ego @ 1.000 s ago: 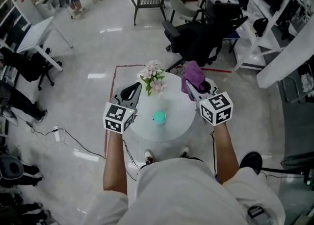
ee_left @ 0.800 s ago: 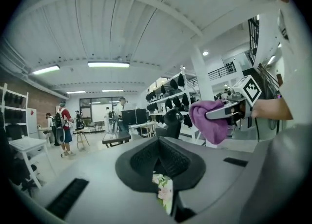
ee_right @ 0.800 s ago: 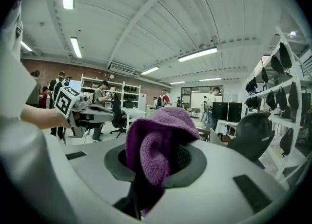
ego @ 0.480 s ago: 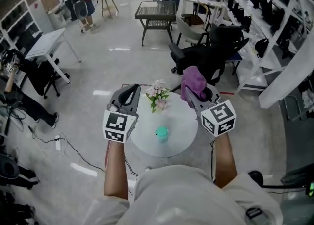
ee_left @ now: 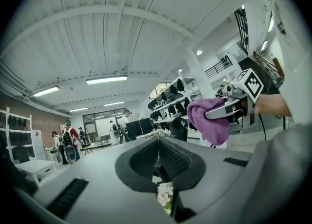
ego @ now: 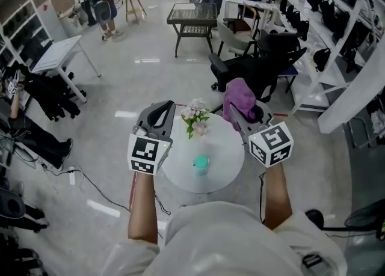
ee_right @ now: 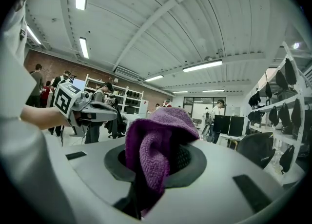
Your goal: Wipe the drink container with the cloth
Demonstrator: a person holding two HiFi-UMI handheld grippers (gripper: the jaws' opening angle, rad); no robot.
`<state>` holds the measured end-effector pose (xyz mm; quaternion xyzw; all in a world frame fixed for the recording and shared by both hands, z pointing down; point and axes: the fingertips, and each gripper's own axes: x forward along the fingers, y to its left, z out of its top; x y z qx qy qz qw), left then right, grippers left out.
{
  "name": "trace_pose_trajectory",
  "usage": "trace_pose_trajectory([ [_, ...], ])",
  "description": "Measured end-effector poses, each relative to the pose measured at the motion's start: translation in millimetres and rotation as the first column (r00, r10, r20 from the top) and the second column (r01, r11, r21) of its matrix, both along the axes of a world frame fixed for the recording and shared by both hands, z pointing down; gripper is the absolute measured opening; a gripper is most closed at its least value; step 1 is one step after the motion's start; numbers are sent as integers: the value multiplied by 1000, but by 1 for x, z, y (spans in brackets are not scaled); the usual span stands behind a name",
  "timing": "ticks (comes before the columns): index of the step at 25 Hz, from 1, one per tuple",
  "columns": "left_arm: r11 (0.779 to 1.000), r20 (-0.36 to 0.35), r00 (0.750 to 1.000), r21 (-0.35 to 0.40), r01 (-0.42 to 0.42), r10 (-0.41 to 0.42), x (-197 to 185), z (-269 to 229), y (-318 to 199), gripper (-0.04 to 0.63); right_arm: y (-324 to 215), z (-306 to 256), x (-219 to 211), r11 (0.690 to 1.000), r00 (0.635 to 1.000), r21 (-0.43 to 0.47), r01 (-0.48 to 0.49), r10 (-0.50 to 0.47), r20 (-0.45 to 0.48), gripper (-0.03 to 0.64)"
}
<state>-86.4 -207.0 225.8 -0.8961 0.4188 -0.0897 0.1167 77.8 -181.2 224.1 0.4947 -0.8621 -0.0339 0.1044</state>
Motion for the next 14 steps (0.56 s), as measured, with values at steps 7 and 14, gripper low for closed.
trace_pose_trajectory([
  [7,1000,7,1000,2,-17,17,5,1,4,20,2,2,1,1000,1000,-6,-3,3,2,103],
  [14,1000,8,1000,0,-29,29,7,6,7,20,4,10,1,1000,1000,-15,-5,5,6,104],
])
